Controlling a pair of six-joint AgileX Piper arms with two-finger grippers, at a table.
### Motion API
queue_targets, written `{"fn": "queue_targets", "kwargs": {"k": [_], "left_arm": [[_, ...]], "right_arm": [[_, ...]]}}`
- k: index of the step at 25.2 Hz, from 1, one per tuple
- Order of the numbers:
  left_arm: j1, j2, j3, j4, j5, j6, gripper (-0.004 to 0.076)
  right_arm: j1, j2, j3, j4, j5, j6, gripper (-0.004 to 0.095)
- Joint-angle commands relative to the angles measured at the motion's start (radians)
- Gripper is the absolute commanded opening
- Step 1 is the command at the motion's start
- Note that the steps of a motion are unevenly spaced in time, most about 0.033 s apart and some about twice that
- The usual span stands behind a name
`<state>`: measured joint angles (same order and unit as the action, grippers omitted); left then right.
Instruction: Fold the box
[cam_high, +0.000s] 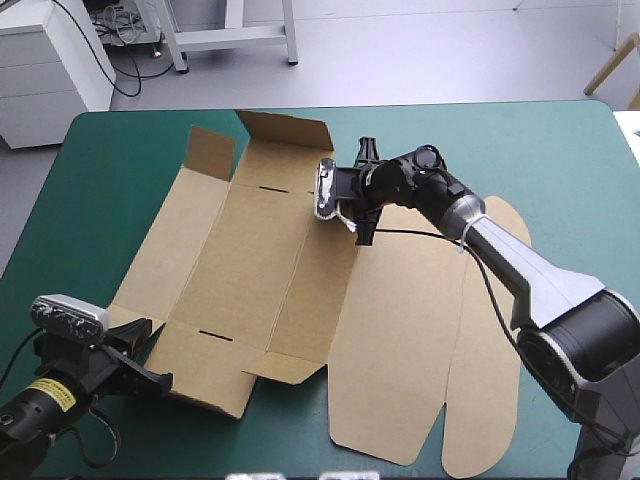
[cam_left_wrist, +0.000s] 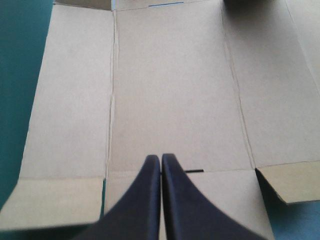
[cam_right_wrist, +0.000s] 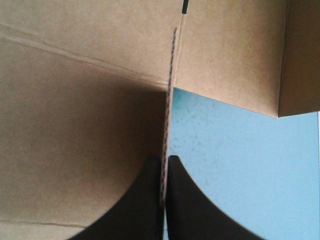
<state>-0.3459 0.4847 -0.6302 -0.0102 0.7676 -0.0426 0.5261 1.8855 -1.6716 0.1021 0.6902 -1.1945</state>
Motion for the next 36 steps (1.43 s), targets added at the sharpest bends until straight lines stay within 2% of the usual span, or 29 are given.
{"fn": "queue_targets", "kwargs": {"k": [1,8,19,21,23,24,25,26,28,31,36], "left_arm": [[-0.003,0.01,-0.031,-0.011,-0.067,-0.009,-0.001],[-0.003,0.01,-0.031,-0.023,-0.067,-0.009,-0.001],[-0.003,0.01,-0.031,0.026,-0.066,-0.009,-0.001],[-0.003,0.01,-0.031,0.023,-0.066,-0.009,-0.001],[-0.003,0.01,-0.031,0.018,-0.066,-0.009,-0.001],[-0.003,0.01,-0.031,0.018,-0.066,-0.009,-0.001],[-0.003,0.01,-0.031,0.018,-0.066,-0.009,-0.001],[-0.003,0.01,-0.031,0.018,-0.066,-0.009,-0.001],[-0.003,0.01,-0.031,0.018,-0.066,-0.009,-0.001],[-0.003,0.01,-0.031,0.018,-0.064,-0.009,-0.001],[-0.003,0.01,-0.031,0.018,-0.06,-0.009,-0.001]], "right_arm": [[0.025,-0.051,-0.037,0.065,-0.053,-0.16,-0.002],[0.043,-0.047,-0.037,0.177,-0.031,-0.324,-0.002],[0.043,-0.043,-0.037,0.178,-0.044,-0.319,-0.0015],[0.041,-0.043,-0.037,0.176,-0.047,-0.319,0.0017],[0.041,-0.043,-0.037,0.171,-0.051,-0.313,0.0099],[0.041,-0.043,-0.037,0.16,-0.061,-0.276,0.0218],[0.041,-0.043,-0.037,0.156,-0.069,-0.251,0.027],[0.041,-0.043,-0.037,0.139,-0.094,-0.182,0.0386],[0.041,-0.047,-0.037,0.107,-0.133,-0.094,0.05],[0.041,-0.07,-0.037,0.068,-0.17,0.016,0.0538],[0.041,-0.168,-0.037,-0.035,-0.145,0.326,0.0536]]}}
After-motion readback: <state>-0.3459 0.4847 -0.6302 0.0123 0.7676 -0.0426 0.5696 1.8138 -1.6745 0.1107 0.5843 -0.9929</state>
